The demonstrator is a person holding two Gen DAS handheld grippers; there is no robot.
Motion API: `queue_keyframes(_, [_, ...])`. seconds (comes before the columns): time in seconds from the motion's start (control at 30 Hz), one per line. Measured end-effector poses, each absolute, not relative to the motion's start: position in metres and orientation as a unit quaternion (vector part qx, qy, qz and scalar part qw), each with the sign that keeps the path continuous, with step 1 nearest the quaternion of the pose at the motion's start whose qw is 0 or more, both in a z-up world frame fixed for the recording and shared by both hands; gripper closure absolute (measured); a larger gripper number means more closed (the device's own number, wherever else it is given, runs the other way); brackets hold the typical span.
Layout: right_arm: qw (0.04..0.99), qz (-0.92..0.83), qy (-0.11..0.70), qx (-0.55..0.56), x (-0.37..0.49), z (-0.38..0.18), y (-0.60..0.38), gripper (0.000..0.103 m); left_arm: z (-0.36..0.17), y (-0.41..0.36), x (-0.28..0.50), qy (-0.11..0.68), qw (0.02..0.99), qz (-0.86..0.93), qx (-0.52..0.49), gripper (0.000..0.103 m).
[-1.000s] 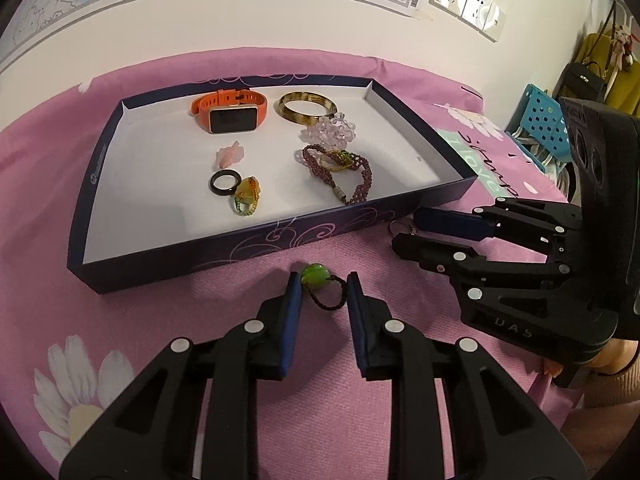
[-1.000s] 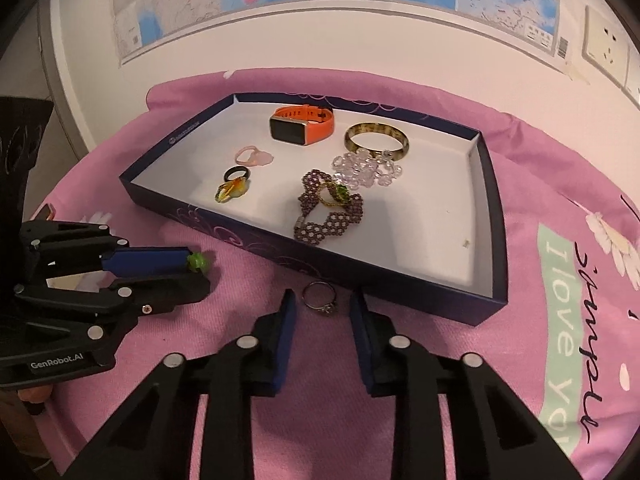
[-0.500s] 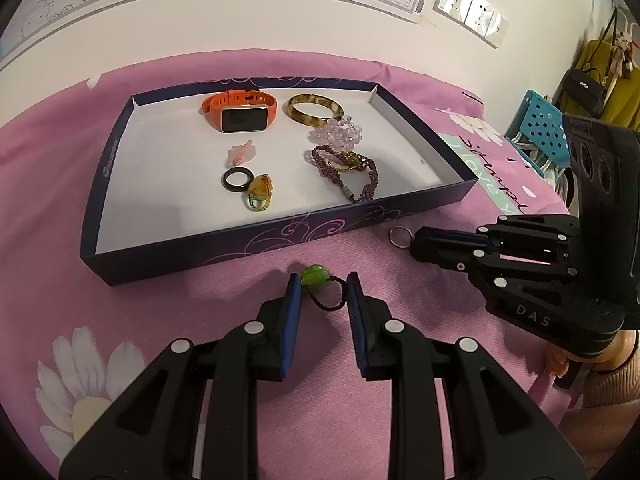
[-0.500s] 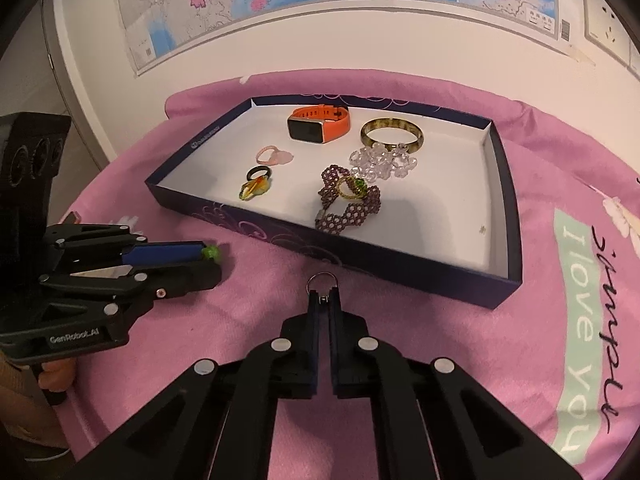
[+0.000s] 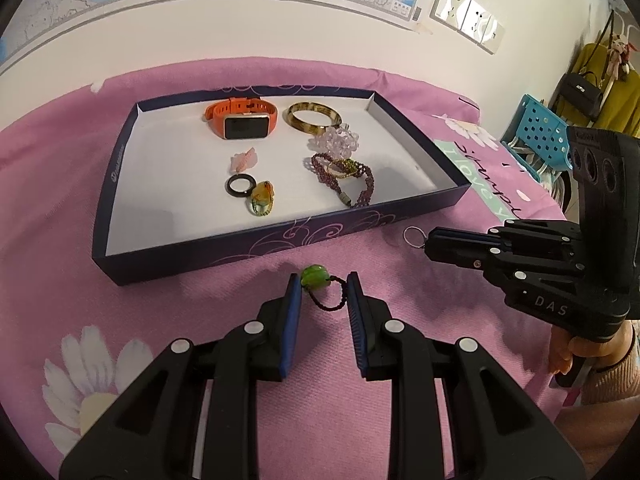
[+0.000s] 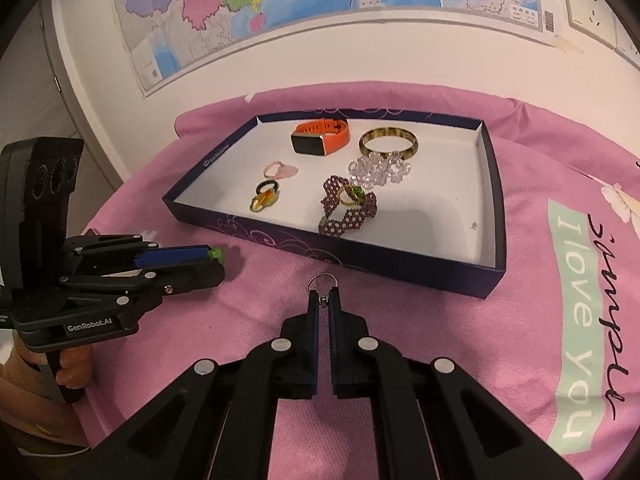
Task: Organize jewelry
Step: 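Carry the green-stone ring and silver ring over the white tray with both grippers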
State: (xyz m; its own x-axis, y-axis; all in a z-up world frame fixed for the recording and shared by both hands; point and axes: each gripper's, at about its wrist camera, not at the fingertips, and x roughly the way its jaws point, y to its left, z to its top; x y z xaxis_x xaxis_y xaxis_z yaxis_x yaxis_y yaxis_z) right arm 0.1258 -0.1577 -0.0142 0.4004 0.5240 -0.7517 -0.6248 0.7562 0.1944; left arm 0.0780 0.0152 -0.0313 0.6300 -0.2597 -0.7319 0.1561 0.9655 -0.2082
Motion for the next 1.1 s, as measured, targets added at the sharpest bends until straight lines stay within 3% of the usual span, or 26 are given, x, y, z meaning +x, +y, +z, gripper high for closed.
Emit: queue_keyframes(1.1, [0.845,0.358,0.392,-0.058,0.146,0.011,-0.146,0.1,0.001,0.019,0.096,0.382,0.917,-0.106,-0.042,0.08])
